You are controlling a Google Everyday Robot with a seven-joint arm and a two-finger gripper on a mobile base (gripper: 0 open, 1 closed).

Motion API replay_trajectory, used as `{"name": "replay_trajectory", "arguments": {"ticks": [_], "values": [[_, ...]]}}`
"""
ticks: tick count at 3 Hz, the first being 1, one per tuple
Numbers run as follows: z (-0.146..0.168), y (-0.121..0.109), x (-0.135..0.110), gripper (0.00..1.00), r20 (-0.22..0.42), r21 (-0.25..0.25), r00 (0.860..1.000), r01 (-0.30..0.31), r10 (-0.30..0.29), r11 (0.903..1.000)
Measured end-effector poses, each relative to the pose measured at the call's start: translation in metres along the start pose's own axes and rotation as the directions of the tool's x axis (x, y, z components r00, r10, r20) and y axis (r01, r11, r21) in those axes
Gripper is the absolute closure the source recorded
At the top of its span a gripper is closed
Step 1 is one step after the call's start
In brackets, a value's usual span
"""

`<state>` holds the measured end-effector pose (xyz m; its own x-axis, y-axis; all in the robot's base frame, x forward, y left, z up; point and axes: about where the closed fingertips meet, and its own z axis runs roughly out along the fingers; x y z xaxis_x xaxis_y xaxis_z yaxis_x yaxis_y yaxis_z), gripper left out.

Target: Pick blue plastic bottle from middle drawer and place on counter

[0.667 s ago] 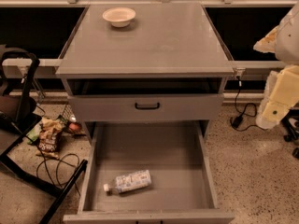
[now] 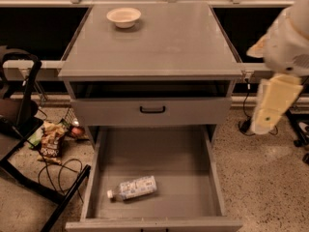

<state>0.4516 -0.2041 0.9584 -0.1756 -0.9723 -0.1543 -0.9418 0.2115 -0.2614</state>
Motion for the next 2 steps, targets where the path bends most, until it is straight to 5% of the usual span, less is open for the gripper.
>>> {"name": "replay_trajectory", "arguments": {"ticks": [2], "values": [[0.129,-0.011,-0.025,0.0,-0.065,-0.011,0.989,0.13,-0.13,0.9915]]}}
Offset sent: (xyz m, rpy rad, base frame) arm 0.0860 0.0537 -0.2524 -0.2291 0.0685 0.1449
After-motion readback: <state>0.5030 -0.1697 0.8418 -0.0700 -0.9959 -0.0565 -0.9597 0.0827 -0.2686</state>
